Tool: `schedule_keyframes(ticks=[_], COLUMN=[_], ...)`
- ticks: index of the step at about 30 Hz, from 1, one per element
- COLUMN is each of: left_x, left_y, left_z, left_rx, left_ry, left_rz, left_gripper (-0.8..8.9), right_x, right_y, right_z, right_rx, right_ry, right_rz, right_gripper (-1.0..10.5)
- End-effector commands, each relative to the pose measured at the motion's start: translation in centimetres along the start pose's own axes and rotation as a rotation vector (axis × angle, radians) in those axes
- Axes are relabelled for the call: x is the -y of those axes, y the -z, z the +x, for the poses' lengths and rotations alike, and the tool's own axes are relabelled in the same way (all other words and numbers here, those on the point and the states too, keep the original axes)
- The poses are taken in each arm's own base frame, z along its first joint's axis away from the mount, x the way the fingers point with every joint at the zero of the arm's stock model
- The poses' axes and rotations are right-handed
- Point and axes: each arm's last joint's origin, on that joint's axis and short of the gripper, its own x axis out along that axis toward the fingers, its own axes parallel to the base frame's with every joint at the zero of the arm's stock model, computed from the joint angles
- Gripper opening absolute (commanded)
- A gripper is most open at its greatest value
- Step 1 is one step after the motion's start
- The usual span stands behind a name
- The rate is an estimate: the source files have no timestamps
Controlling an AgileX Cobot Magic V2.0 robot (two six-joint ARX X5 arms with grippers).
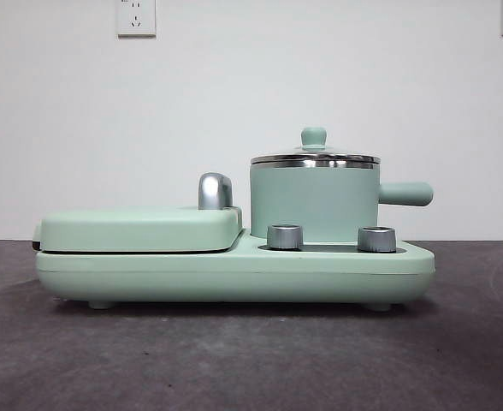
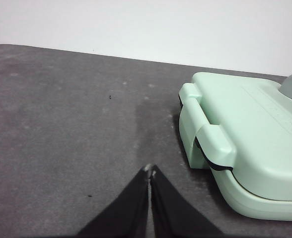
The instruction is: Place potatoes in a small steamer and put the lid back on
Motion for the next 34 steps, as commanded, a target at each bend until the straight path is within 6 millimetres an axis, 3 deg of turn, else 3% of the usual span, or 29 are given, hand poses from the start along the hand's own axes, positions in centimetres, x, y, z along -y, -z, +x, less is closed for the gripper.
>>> schedule_keyframes(ticks=[1,34], left_x=[-0.1,0.13], left_y=[0.52,0.55], left_z=[0.17,0.19], left_rx=[-0.008,-0.011], left_ry=[-0.003,0.02], left_rz=[-0.002,0.001], left_gripper=[0.06,0.06], right_x=[-0.01,0.01], right_y=[0.1,0.1], right_z=[0.04,0.04], right_rx=[0.002,0.002], right_ry=[0.0,0.007], right_rz=[0.014,0.014], right_gripper=[0.2,0.2])
